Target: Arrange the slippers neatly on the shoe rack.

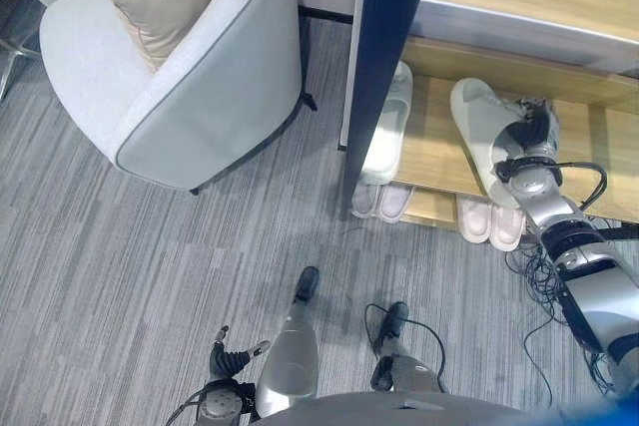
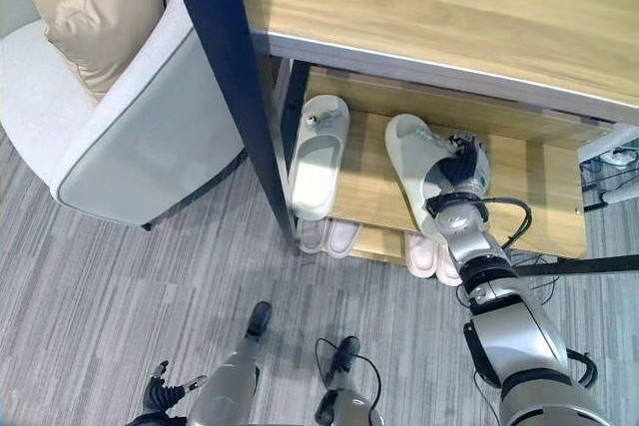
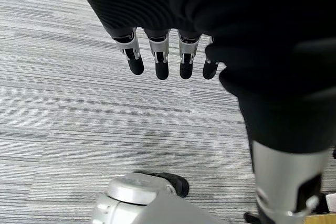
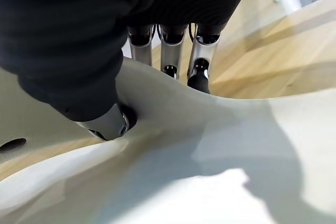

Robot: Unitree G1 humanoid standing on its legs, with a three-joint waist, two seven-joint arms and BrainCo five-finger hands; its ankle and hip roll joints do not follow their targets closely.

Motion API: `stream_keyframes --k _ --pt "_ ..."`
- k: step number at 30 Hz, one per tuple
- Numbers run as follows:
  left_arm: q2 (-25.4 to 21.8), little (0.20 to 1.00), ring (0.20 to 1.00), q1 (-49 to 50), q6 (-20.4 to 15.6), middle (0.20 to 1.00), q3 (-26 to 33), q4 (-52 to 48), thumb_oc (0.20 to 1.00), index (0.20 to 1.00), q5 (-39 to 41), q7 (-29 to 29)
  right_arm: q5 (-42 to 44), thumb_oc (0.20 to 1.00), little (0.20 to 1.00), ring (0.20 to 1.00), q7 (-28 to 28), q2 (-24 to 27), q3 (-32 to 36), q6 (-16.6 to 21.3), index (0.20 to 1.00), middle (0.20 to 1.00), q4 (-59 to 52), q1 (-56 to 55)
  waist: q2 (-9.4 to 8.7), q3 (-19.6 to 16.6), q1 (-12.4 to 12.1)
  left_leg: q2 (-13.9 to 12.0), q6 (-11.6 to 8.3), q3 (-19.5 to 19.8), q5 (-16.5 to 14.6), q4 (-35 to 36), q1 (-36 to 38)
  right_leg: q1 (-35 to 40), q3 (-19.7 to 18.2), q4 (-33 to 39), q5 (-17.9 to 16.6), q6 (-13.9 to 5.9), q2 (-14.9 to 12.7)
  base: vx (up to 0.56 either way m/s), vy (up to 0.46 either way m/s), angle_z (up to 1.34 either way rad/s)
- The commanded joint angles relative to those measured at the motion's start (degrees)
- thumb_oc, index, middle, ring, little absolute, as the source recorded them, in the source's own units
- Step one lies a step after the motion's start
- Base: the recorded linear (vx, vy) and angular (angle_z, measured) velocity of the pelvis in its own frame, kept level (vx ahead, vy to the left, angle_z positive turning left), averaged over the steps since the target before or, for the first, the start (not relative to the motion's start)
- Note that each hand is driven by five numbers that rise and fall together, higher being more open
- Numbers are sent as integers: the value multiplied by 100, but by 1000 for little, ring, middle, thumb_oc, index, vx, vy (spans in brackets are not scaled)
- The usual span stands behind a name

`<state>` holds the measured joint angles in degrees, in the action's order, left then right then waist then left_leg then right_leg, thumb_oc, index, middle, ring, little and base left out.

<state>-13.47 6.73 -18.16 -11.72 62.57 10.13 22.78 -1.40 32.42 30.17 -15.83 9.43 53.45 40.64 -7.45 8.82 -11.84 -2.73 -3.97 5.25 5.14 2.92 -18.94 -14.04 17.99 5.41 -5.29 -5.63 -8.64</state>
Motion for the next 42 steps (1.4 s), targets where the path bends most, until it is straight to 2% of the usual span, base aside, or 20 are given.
stream_keyframes --k 1,5,11,17,24,32,33,42 --pt "57 1000 1000 -74 -5 1000 55 323 1000 1000 24 92 -238 200 200 200 315 216 168 48 200 200 -446 -214 136 92 1 125 -139 158 93 208 18 207 118 -41 -50 -567 -290 -28 31 -1" --pt "111 1000 1000 -47 46 1000 158 357 1000 1000 3 133 -141 200 200 200 465 9 688 97 200 200 -1272 -858 179 37 108 121 -108 148 39 208 100 250 82 -41 -53 -568 -306 0 0 0" --pt "131 1000 1000 -46 163 1000 115 473 1000 1000 25 26 452 200 200 200 251 -419 741 189 200 200 -1640 -886 188 -14 148 126 -55 98 -26 208 228 337 24 -41 -60 -557 -300 -18 20 -12" --pt "172 1000 1000 -87 188 1000 -45 520 1000 1000 140 40 1049 200 200 200 354 -794 700 203 200 200 -1103 -204 201 -60 63 166 -20 108 -31 208 243 348 18 -41 -75 -547 -327 -2 4 -1" --pt "130 1000 1000 -88 203 1000 -137 635 1000 1000 110 62 1167 200 200 200 446 -692 631 52 200 200 -254 482 204 -36 -57 212 -12 169 -2 208 187 342 67 -41 -95 -549 -350 -9 8 2" --pt "142 1000 1000 -133 209 1000 -183 731 1000 1000 194 86 1488 200 200 200 420 -757 564 25 200 200 226 832 175 -4 -145 234 -16 204 -2 208 159 364 101 -41 -92 -553 -354 4 12 3" --pt "150 1000 1000 -163 224 1000 -205 728 1000 1000 197 81 1563 1000 1000 1000 414 -791 579 25 1000 1000 294 874 159 -1 -157 238 -13 217 -6 208 160 372 106 -41 -87 -552 -348 7 9 3" --pt "165 1000 1000 -296 230 1000 -317 563 1000 1000 248 122 1596 1000 1000 1000 447 -977 466 -74 1000 1000 374 950 78 -28 -117 221 17 221 -27 208 184 380 87 -41 -100 -550 -330 -1 3 2"
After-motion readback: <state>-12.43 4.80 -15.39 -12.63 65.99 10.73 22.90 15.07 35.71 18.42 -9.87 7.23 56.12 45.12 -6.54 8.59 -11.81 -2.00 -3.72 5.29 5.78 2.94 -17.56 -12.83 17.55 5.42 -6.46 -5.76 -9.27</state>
